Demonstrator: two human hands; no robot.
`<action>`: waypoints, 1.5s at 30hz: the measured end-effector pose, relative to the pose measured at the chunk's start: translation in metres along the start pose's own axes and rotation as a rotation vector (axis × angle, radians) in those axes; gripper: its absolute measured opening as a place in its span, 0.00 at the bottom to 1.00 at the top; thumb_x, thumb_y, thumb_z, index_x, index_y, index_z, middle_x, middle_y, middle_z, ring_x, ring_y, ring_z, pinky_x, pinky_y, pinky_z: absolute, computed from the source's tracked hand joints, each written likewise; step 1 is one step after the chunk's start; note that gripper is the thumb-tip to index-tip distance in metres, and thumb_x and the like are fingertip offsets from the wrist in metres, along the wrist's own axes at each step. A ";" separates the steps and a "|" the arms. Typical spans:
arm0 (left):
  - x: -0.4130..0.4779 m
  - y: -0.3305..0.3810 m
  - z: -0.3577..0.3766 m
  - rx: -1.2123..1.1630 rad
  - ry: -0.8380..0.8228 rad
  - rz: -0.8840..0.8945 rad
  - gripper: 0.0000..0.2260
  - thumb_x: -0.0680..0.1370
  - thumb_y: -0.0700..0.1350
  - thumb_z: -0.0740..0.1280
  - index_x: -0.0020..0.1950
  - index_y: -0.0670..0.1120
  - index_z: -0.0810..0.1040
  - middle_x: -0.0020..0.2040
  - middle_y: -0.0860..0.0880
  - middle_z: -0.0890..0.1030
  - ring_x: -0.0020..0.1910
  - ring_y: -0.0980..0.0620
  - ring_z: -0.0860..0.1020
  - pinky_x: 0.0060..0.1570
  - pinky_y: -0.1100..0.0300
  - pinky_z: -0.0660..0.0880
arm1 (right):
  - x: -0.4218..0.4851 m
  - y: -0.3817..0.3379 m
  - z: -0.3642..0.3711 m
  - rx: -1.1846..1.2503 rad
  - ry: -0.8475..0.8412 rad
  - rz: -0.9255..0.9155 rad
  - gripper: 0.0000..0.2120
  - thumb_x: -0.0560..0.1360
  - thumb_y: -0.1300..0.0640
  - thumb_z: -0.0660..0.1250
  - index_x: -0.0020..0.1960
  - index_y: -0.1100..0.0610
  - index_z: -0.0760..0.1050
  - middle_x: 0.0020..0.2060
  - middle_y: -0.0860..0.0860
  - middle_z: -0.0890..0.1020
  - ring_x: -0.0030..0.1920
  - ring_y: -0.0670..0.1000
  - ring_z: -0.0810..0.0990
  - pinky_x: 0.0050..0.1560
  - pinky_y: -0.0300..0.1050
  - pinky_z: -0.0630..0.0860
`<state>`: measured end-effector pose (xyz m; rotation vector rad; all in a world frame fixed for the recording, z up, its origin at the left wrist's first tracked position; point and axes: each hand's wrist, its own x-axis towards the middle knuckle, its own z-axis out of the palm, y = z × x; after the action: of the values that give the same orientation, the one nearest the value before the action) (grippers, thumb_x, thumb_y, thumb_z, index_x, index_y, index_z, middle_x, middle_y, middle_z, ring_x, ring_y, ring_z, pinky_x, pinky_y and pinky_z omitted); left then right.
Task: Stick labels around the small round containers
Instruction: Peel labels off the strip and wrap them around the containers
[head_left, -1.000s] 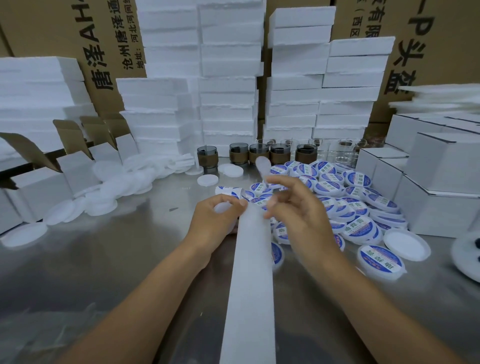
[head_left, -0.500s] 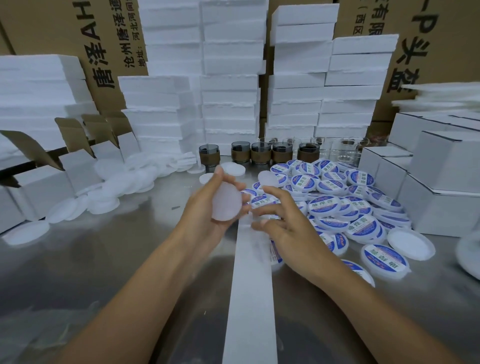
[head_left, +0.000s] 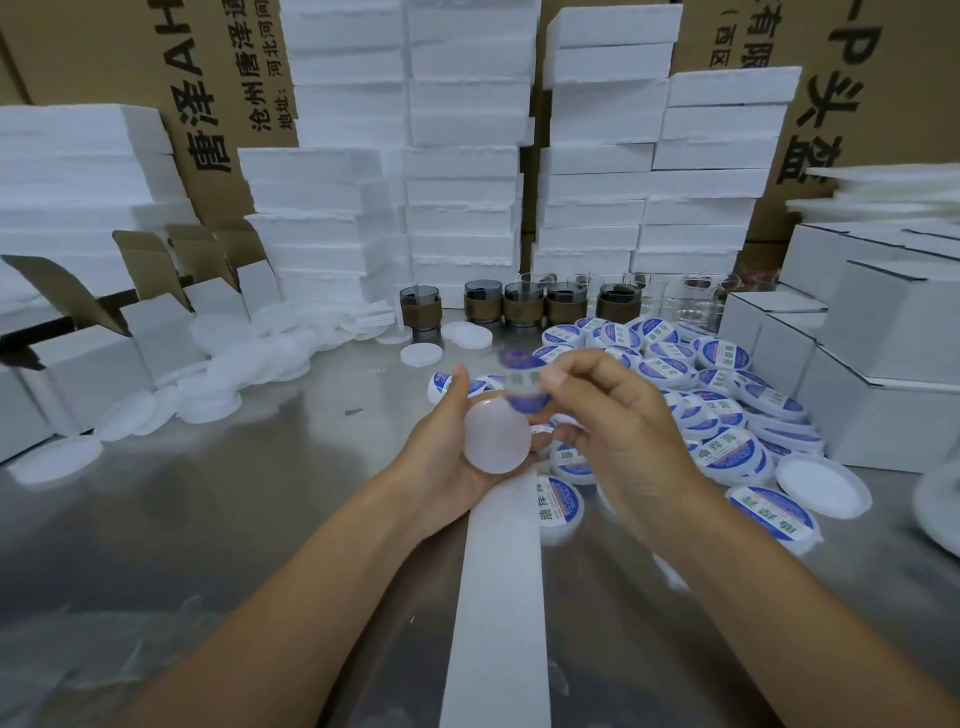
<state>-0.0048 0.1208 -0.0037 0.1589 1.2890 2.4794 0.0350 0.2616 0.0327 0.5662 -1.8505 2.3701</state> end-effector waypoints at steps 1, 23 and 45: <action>0.000 -0.001 0.001 -0.016 -0.024 -0.001 0.32 0.79 0.62 0.46 0.51 0.42 0.82 0.42 0.43 0.84 0.41 0.47 0.83 0.44 0.57 0.80 | -0.001 0.001 0.002 0.006 -0.035 0.036 0.05 0.69 0.59 0.69 0.36 0.53 0.75 0.32 0.50 0.82 0.33 0.45 0.77 0.34 0.34 0.74; 0.000 -0.005 0.004 -0.105 0.070 -0.059 0.28 0.78 0.61 0.53 0.48 0.38 0.80 0.53 0.36 0.81 0.46 0.43 0.83 0.34 0.56 0.80 | 0.000 0.022 0.002 -0.199 0.136 0.226 0.05 0.70 0.63 0.72 0.38 0.58 0.76 0.24 0.50 0.80 0.22 0.44 0.75 0.25 0.33 0.72; -0.007 -0.004 0.008 0.178 -0.039 0.014 0.14 0.71 0.47 0.67 0.53 0.42 0.76 0.37 0.45 0.82 0.25 0.52 0.75 0.31 0.59 0.77 | 0.001 0.025 0.001 -0.201 0.157 0.258 0.05 0.71 0.64 0.70 0.41 0.59 0.75 0.24 0.49 0.80 0.24 0.45 0.79 0.28 0.35 0.76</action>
<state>0.0046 0.1272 -0.0020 0.2589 1.4965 2.3587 0.0275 0.2539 0.0103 0.1249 -2.1660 2.2541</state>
